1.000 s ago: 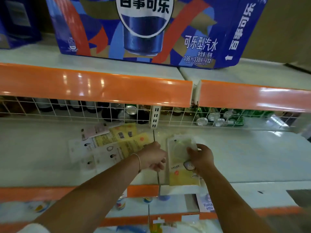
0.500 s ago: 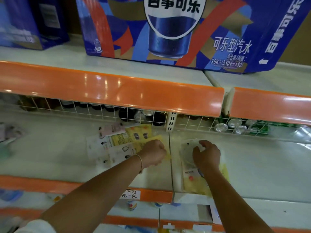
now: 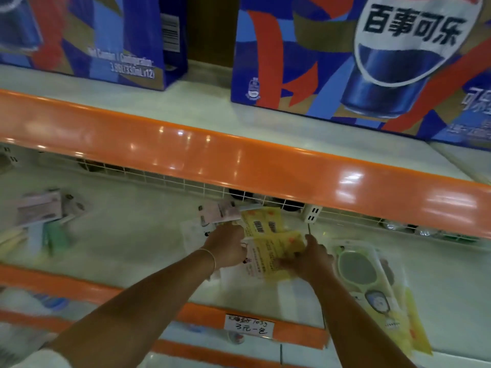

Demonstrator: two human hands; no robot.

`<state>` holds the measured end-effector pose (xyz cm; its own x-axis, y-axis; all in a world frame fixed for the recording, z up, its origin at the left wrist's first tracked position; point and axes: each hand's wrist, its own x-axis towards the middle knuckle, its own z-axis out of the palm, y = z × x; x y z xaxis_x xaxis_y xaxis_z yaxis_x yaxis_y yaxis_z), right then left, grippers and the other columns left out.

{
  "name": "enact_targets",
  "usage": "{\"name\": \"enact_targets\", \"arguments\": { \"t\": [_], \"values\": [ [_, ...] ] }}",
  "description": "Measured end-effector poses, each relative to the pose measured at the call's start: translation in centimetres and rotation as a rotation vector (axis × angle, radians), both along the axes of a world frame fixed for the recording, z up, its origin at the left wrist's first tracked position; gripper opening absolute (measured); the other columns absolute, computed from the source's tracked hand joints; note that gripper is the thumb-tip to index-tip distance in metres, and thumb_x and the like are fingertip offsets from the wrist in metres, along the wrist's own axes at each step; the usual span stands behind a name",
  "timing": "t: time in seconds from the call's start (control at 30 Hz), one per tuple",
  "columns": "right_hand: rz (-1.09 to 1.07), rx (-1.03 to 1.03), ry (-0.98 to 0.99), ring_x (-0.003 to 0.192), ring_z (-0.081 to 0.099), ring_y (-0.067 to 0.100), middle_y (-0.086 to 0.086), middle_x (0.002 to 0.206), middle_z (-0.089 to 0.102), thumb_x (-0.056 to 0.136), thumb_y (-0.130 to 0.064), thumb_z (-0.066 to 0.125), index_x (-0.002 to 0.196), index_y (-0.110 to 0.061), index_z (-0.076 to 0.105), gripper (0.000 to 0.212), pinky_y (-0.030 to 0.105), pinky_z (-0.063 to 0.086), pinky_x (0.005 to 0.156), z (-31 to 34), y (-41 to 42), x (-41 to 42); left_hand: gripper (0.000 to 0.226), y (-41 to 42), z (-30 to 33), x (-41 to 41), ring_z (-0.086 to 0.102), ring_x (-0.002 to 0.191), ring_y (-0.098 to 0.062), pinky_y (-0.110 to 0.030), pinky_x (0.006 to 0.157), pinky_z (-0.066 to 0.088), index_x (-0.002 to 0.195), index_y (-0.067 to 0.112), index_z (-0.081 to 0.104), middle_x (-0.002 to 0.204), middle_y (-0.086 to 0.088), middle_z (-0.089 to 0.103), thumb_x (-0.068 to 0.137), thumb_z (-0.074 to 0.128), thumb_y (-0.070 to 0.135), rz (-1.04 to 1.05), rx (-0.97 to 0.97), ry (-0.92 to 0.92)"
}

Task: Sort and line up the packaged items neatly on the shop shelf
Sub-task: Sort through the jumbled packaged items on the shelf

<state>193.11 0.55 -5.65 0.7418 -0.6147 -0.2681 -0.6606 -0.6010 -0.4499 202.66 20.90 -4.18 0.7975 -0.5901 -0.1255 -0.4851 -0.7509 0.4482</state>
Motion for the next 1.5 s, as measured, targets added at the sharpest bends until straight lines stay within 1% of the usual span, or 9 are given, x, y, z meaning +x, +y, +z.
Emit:
{"name": "enact_targets", "arguments": {
  "t": [0.27, 0.4, 0.53, 0.63, 0.83, 0.97, 1.1, 1.2, 1.5],
  "values": [
    [-0.199, 0.108, 0.005, 0.105, 0.063, 0.028, 0.007, 0.118, 0.065, 0.032, -0.059, 0.088, 0.136, -0.014, 0.042, 0.122, 0.037, 0.052, 0.082, -0.3, 1.0, -0.5, 0.017, 1.5, -0.9, 1.8, 0.050, 0.081, -0.021, -0.031, 0.069, 0.041, 0.085, 0.013, 0.052, 0.091, -0.008, 0.052, 0.091, 0.054, 0.029, -0.131, -0.026, -0.033],
    [-0.300, 0.209, -0.115, 0.063, 0.058, 0.026, 0.009, 0.068, 0.063, 0.072, -0.030, 0.075, 0.075, -0.008, 0.064, 0.025, 0.035, 0.050, 0.062, -0.5, 1.8, -1.1, 0.017, 2.0, -0.7, 1.7, 0.052, 0.079, -0.026, -0.031, 0.063, 0.041, 0.077, 0.010, 0.051, 0.088, -0.010, 0.052, 0.089, 0.054, 0.022, -0.186, -0.040, -0.048],
    [-0.297, 0.271, -0.233, 0.060, 0.049, 0.023, 0.009, 0.070, 0.057, 0.088, -0.017, 0.056, 0.082, -0.009, 0.061, 0.011, 0.032, 0.039, 0.054, 0.0, 2.5, -1.7, 0.018, 1.9, -1.1, 1.8, 0.052, 0.076, -0.029, -0.037, 0.066, 0.042, 0.073, 0.011, 0.048, 0.080, -0.013, 0.051, 0.084, 0.055, 0.022, -0.247, -0.097, -0.121],
    [-0.253, 0.311, -0.303, 0.057, 0.050, 0.021, 0.008, 0.067, 0.056, 0.091, -0.016, 0.055, 0.083, -0.009, 0.058, 0.011, 0.029, 0.039, 0.048, 0.6, 2.6, -2.1, 0.029, 1.3, -1.0, 2.0, 0.052, 0.097, -0.028, -0.041, 0.083, 0.046, 0.103, 0.013, 0.061, 0.102, -0.010, 0.058, 0.087, 0.059, 0.037, -0.275, -0.178, -0.181],
    [-0.375, 0.378, -0.554, 0.065, 0.056, 0.025, 0.012, 0.072, 0.061, 0.093, -0.022, 0.056, 0.082, -0.007, 0.058, 0.019, 0.038, 0.050, 0.058, 1.8, 2.0, -2.0, 0.069, -0.8, 0.4, 0.7, 0.029, 0.134, -0.034, -0.048, 0.110, 0.028, 0.144, 0.009, 0.027, 0.144, -0.014, 0.034, 0.093, 0.042, 0.053, 0.097, -0.169, -0.299],
    [-0.452, 0.508, -0.699, 0.066, 0.057, 0.024, 0.008, 0.067, 0.059, 0.092, -0.029, 0.060, 0.076, -0.008, 0.058, 0.026, 0.044, 0.054, 0.067, 2.4, 2.2, -1.5, 0.082, -2.3, 1.7, 0.1, 0.031, 0.137, -0.032, -0.046, 0.109, 0.035, 0.149, 0.002, 0.009, 0.151, -0.015, 0.024, 0.094, 0.052, 0.045, 0.324, -0.500, 0.185],
    [-0.372, 0.677, -0.731, 0.071, 0.063, 0.030, 0.014, 0.077, 0.068, 0.090, -0.022, 0.065, 0.089, 0.000, 0.064, 0.023, 0.044, 0.055, 0.067, 2.3, 2.9, -1.8, 0.034, -4.5, 2.3, -1.6, 0.068, 0.084, -0.033, -0.038, 0.067, 0.059, 0.125, 0.003, 0.049, 0.108, -0.018, 0.064, 0.097, 0.056, 0.020, 0.540, -1.025, 0.989],
    [-0.306, 0.784, -0.721, 0.078, 0.071, 0.026, 0.009, 0.086, 0.074, 0.088, -0.009, 0.068, 0.095, -0.010, 0.069, 0.007, 0.043, 0.059, 0.069, 2.6, 2.6, -3.0, 0.011, -5.4, 2.5, -2.1, 0.069, 0.074, -0.029, -0.040, 0.059, 0.058, 0.104, 0.007, 0.058, 0.092, -0.016, 0.069, 0.099, 0.048, 0.008, 0.623, -1.083, 1.009],
    [-0.309, 0.930, -0.695, 0.081, 0.072, 0.027, 0.012, 0.091, 0.074, 0.090, -0.003, 0.062, 0.103, -0.009, 0.067, 0.015, 0.038, 0.057, 0.064, 2.4, -2.3, -7.9, 0.008, -10.1, 2.3, -5.2, 0.068, 0.071, -0.025, -0.040, 0.063, 0.059, 0.094, 0.007, 0.056, 0.087, -0.014, 0.069, 0.098, 0.049, 0.005, 0.546, -0.846, 1.011]
  ]
}}
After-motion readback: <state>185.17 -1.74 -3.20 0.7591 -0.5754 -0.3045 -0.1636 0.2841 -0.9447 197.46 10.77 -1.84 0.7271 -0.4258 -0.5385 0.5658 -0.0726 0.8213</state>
